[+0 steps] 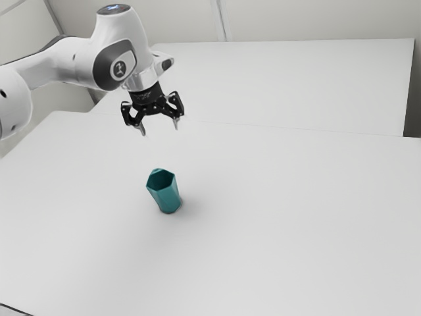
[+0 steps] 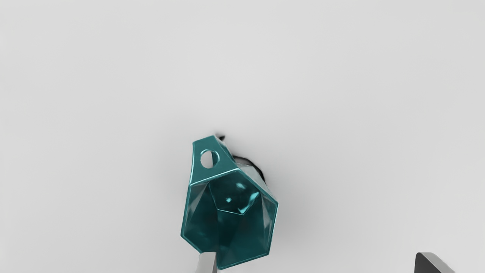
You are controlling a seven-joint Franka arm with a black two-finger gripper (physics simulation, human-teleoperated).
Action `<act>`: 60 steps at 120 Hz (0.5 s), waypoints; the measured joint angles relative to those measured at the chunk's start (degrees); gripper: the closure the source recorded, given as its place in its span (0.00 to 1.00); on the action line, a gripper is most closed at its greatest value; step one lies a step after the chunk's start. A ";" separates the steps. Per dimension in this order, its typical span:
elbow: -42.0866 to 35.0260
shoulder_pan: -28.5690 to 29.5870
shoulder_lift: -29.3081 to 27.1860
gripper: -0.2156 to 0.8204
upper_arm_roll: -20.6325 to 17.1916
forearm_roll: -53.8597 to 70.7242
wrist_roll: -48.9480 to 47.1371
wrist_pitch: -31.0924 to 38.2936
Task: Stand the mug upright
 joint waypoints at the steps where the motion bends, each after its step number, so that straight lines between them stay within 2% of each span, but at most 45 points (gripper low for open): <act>1: 0.29 -0.37 0.02 0.24 0.43 -0.04 0.23 -0.45; 10: 2.76 -5.33 0.08 0.23 5.76 -0.49 2.29 -4.23; 29: 8.32 -10.62 0.28 0.22 11.92 -1.46 6.85 -11.11; 60: 13.54 -11.86 -0.28 0.21 13.33 -1.82 13.76 -18.14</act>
